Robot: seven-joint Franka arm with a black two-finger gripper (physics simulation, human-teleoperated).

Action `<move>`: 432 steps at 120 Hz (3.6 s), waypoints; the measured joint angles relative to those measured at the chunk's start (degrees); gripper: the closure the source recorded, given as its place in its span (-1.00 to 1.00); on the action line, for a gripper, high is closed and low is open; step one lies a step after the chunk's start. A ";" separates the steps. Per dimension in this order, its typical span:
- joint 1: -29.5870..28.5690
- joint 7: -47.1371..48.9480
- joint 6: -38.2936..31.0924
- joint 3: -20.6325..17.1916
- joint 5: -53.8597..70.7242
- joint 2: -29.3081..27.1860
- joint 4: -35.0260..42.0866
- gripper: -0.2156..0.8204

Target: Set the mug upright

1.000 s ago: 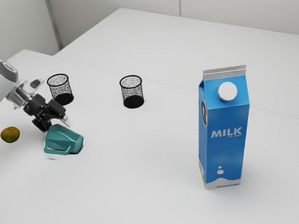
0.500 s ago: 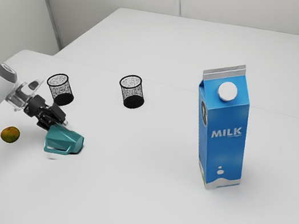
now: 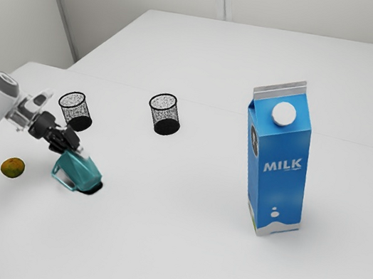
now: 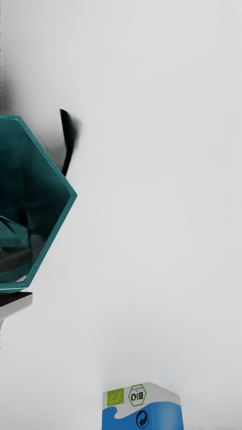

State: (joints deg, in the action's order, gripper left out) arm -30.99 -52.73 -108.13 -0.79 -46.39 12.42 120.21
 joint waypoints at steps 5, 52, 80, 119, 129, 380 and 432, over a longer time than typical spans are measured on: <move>0.05 -0.11 0.03 0.02 -0.02 -0.73 0.38 0.84; 1.47 -0.82 0.15 0.11 0.36 -8.17 3.63 0.93; 6.42 0.38 0.19 0.30 5.61 -13.86 3.32 0.93; 17.38 9.56 -2.34 0.21 24.62 -17.05 1.82 0.93; 18.98 12.11 -4.60 0.02 28.61 -17.12 1.97 0.93; 28.39 51.00 -43.19 -3.44 47.83 -17.23 22.25 0.91; 28.63 51.37 -42.90 -3.52 47.46 -19.39 22.13 -0.05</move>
State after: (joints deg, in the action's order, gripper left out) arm -2.37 -1.36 -151.02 -4.31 1.07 -6.97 142.34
